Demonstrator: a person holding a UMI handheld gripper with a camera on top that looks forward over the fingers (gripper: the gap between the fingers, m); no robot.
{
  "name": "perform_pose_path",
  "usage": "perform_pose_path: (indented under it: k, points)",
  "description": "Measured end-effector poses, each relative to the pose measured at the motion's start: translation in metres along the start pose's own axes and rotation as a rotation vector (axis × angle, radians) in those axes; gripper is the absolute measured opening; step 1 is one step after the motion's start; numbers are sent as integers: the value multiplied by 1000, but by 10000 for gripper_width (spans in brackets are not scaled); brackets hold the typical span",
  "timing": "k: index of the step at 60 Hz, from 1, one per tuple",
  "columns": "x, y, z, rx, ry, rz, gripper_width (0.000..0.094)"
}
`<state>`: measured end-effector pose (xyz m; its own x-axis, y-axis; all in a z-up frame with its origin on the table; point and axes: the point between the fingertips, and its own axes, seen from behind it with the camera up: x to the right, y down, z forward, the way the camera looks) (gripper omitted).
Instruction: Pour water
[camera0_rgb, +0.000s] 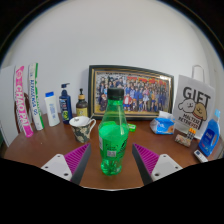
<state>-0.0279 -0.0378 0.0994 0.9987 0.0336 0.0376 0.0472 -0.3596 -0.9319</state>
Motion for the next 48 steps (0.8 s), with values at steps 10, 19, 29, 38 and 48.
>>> perform_pose_path:
  k: [10, 19, 29, 38, 48]
  points:
    - [4, 11, 47, 33, 41, 7, 657]
    - [5, 10, 55, 59, 66, 18, 507]
    - [1, 9, 53, 71, 74, -17, 368]
    - [2, -1, 49, 63, 84, -67, 365]
    - [26, -36, 52, 48, 163, -270, 365]
